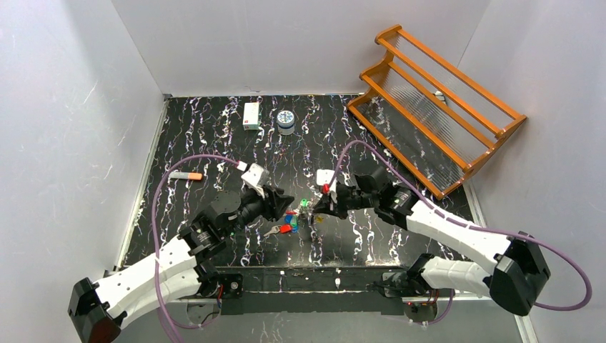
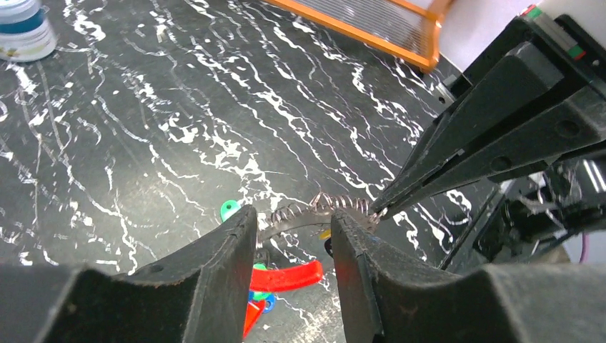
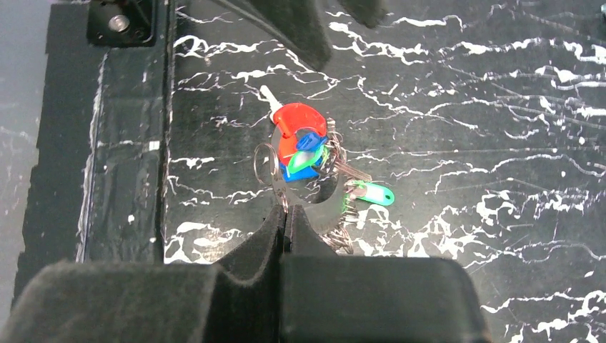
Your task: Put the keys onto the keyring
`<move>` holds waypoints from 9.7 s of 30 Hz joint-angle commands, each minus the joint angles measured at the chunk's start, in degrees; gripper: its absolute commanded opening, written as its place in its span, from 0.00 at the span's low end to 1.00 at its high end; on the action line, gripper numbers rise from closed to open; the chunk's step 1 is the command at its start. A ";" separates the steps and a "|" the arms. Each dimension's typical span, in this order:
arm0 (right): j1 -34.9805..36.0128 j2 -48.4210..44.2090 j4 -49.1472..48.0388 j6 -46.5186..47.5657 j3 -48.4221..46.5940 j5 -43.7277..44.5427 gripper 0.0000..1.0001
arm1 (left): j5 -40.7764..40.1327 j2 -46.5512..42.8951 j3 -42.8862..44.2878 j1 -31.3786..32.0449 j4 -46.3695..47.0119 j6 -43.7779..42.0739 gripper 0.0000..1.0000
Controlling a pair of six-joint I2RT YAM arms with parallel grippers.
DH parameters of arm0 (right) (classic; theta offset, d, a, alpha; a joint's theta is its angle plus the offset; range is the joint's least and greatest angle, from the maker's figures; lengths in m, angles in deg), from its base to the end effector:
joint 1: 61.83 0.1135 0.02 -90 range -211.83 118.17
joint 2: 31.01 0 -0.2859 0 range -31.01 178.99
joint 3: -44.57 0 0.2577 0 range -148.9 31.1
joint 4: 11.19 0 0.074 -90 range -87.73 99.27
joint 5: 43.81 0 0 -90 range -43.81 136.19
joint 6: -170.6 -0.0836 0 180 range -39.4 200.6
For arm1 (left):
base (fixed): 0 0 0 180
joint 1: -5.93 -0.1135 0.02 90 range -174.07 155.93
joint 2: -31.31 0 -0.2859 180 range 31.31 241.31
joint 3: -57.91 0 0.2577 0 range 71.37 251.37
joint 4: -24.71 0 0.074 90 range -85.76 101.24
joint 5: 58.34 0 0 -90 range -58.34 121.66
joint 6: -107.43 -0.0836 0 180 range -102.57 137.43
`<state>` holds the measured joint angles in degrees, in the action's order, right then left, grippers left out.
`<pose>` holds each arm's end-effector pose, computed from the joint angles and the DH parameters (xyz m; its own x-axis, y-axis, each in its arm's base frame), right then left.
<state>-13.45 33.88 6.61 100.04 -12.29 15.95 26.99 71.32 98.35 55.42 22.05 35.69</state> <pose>0.1581 0.2414 0.2727 0.0423 -0.3853 -0.9218 -0.9893 0.1131 -0.0926 0.1454 -0.1597 0.2931 -0.2449 -0.1941 -0.9499 0.6615 0.6828 -0.3101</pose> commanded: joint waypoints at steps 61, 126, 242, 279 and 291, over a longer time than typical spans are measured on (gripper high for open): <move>-1.07 9.23 2.95 -31.72 -8.54 40.10 0.01 | 12.68 -2.05 -12.67 0.69 19.69 -19.47 0.34; -24.31 29.91 4.46 -34.63 -9.43 1.47 0.72 | 1.07 10.26 -10.82 0.69 18.30 -3.48 0.35; -7.03 31.56 14.12 -34.91 -16.50 30.60 0.19 | 0.61 14.18 -9.67 0.71 19.69 2.50 0.36; -6.37 27.38 16.99 -26.11 -17.59 28.56 0.01 | -0.35 9.97 -9.68 0.69 17.04 -0.87 0.36; -6.45 18.83 17.71 -14.60 -15.54 17.04 0.01 | 1.86 6.11 -5.69 0.69 12.46 -14.05 0.36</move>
<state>-19.81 56.50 23.55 80.04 -28.58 37.41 27.89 79.08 89.22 55.95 36.61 29.00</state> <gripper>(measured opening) 0.031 0.361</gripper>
